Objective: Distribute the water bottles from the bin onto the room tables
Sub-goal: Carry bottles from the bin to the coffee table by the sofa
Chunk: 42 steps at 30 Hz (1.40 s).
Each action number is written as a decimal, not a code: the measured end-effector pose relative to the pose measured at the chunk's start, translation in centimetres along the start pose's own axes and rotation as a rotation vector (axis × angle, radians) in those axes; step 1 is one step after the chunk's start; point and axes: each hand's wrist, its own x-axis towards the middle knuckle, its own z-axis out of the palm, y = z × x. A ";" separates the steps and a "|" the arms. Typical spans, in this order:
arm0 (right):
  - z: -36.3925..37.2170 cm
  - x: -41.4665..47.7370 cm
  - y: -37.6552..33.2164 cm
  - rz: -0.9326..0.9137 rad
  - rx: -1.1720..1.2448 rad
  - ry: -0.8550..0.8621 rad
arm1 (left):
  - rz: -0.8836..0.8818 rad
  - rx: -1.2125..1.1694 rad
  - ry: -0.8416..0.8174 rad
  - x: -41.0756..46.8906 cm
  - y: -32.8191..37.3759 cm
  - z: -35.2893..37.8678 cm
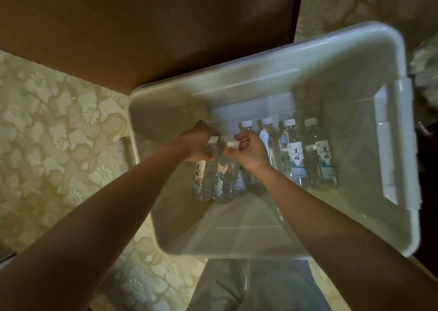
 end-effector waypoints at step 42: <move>-6.8 -17.4 -15.0 -0.341 -0.028 -0.205 | 0.243 -0.904 0.771 -20.7 4.4 -0.5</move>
